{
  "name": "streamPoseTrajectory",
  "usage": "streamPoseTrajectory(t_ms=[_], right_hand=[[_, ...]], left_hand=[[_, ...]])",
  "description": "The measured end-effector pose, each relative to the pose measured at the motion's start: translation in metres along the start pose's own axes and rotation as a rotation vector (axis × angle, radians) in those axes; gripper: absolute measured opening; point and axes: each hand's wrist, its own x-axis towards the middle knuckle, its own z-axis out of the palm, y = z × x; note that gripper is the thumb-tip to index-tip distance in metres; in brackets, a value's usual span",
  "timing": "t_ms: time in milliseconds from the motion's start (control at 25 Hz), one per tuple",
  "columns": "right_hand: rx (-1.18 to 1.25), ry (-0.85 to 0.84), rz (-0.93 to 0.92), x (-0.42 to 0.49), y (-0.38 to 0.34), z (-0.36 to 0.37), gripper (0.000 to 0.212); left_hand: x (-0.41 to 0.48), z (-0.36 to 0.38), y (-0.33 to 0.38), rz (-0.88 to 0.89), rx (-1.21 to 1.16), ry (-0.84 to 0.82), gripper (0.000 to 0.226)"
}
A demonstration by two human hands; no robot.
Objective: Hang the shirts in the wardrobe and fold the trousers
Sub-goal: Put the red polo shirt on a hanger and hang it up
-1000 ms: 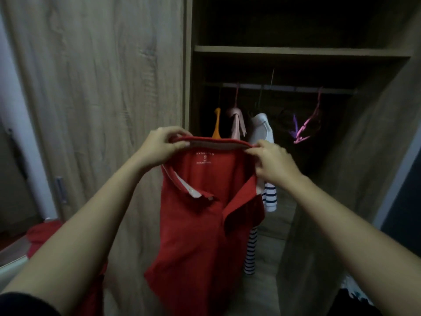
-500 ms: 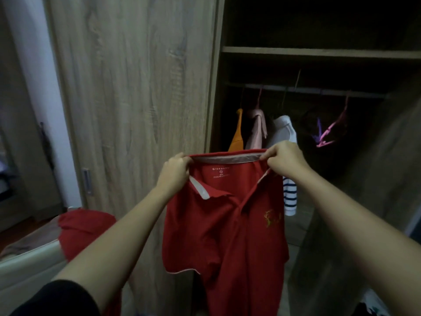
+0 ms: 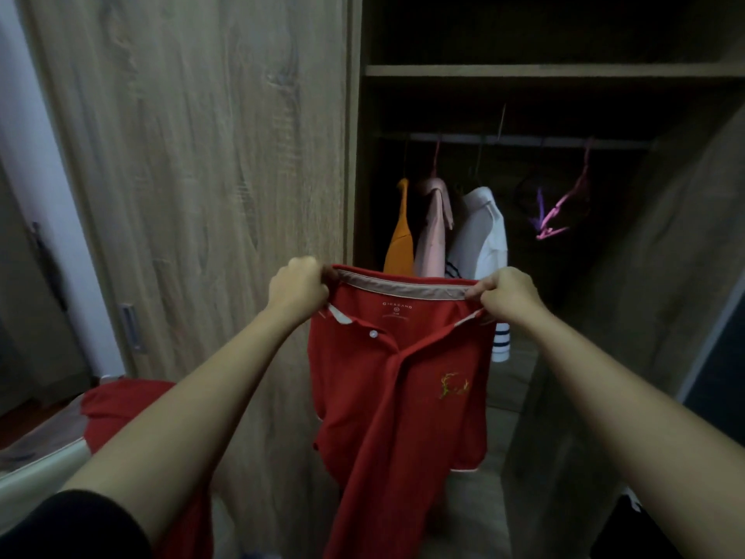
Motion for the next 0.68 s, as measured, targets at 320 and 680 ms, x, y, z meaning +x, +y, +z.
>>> streamPoseTrajectory(t_ms=[320, 680], right_hand=[[0.069, -0.062, -0.013, 0.013, 0.018, -0.024, 0.022], [0.105, 0.022, -0.033, 0.064, 0.046, -0.061, 0.021]], left_hand=[[0.022, 0.004, 0.028, 0.072, -0.153, 0.039, 0.025], [0.05, 0.028, 0.095, 0.002, -0.372, -0.082, 0.029]])
